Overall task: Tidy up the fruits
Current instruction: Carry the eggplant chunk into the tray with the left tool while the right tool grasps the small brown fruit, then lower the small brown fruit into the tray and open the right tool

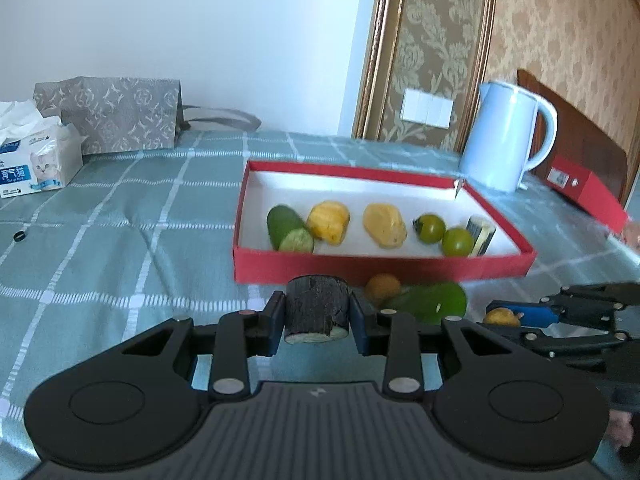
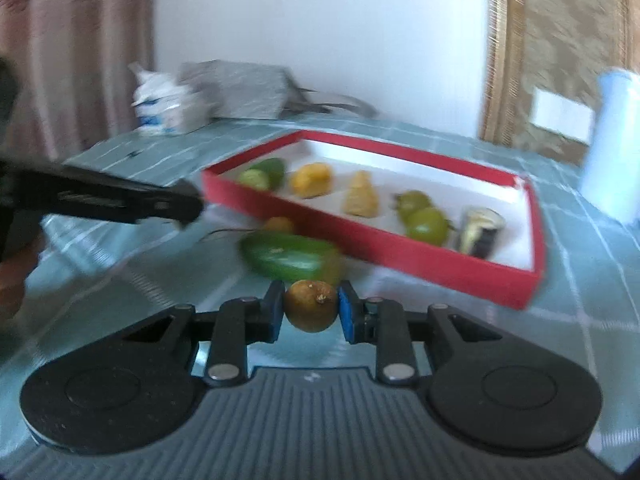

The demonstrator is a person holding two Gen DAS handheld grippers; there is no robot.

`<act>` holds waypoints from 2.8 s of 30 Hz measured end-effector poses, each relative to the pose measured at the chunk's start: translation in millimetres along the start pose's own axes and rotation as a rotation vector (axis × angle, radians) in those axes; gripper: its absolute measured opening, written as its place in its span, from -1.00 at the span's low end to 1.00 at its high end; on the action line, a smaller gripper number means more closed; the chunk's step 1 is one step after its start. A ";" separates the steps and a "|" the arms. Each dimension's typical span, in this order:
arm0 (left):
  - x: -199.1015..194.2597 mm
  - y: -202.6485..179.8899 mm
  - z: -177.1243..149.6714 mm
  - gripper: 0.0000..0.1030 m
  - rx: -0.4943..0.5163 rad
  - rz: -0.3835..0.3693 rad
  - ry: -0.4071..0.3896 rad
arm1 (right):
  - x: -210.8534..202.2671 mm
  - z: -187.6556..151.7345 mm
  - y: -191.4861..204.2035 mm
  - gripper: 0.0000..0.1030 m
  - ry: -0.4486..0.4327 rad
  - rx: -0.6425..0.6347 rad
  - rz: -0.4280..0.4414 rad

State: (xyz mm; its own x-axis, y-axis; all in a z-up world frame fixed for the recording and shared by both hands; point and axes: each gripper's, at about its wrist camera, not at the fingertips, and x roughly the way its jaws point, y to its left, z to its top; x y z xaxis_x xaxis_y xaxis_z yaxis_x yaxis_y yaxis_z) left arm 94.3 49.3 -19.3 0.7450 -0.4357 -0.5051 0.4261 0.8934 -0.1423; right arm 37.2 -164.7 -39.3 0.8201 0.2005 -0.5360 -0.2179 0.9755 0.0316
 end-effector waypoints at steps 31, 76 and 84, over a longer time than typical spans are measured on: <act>77.9 -48.8 45.2 0.62 0.128 0.056 -0.033 | 1.9 -2.0 -30.9 -0.48 -0.025 0.147 -0.153; 14.0 -4.8 3.0 0.75 -0.009 0.170 -0.023 | 51.6 49.2 -28.5 0.64 -0.133 0.044 -0.228; 10.4 -13.1 0.5 0.75 0.043 0.160 -0.046 | -8.6 23.0 -49.5 0.82 -0.213 0.151 -0.248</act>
State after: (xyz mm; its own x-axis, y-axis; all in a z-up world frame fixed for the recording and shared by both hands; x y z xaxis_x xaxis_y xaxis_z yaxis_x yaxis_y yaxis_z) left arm 96.7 33.0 -22.2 0.8272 -0.2938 -0.4790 0.3210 0.9467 -0.0263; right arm 53.1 -212.6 -16.8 0.9335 -0.0450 -0.3556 0.0691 0.9961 0.0553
